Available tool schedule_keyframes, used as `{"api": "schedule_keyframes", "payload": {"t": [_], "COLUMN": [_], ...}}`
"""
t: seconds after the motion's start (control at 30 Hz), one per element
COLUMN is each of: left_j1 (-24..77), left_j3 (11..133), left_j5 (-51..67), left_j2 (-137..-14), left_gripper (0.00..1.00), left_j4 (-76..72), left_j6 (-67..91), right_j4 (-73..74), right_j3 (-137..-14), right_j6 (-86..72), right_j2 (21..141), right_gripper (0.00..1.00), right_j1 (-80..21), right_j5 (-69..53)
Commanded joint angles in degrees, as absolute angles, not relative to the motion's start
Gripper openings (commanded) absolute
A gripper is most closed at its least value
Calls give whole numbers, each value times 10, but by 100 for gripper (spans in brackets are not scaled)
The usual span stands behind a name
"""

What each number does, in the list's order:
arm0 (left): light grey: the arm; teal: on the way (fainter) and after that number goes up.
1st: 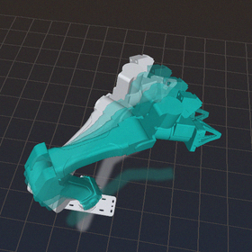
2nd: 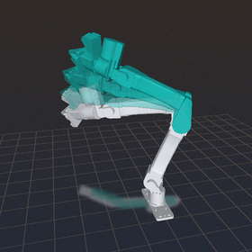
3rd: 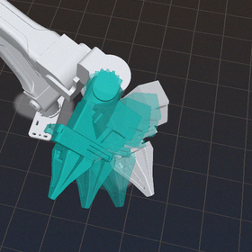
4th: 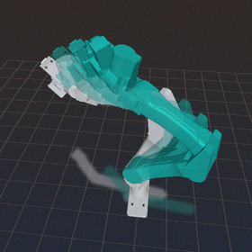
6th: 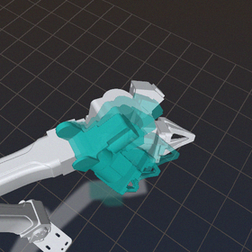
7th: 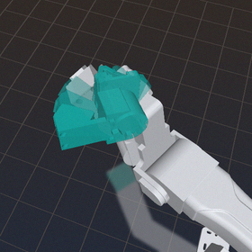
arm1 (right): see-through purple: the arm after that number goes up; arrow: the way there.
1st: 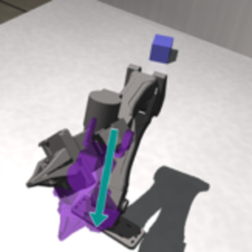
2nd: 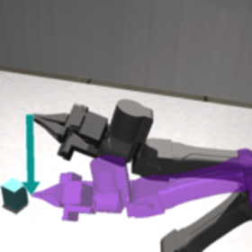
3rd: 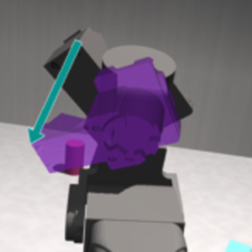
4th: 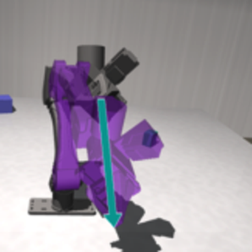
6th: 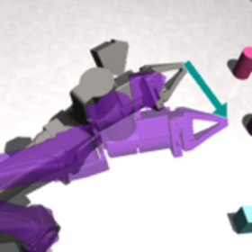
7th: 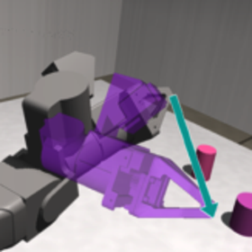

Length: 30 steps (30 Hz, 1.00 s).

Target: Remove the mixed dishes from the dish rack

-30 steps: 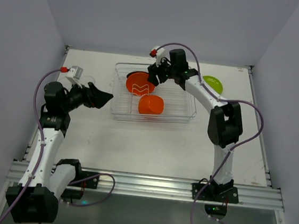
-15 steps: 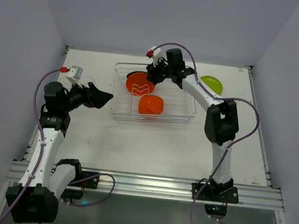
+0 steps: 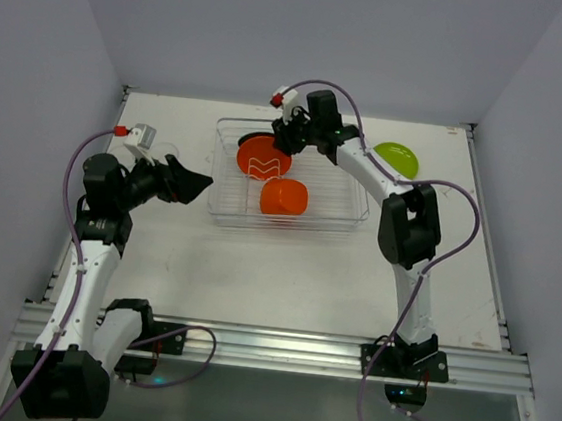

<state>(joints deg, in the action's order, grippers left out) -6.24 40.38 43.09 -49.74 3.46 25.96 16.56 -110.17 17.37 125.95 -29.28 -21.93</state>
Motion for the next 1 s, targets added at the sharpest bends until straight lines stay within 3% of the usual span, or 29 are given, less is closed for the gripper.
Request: {"api": "schedule_keyframes", "payload": {"t": [0.0, 0.43, 0.57, 0.6, 0.97], "left_j1": [-63, -63, -63, -63, -63], "left_j3": [402, 401, 401, 401, 402], "left_j5": [439, 439, 439, 439, 439], "left_j2": [-499, -500, -499, -499, -500], "left_gripper": [100, 100, 100, 100, 100], "left_j4": [11, 11, 11, 11, 11], "left_j6": [264, 263, 263, 263, 263], "right_j4": [167, 175, 178, 178, 161], "right_j3": [-1139, -1143, -1143, -1144, -1133], "right_j6": [185, 192, 193, 192, 187], "right_j2": [1273, 1280, 1280, 1280, 1250], "right_gripper": [35, 28, 13, 1, 0], "right_j1": [-298, -301, -302, -302, -302], "right_j5": [-211, -224, -227, -227, -214]}}
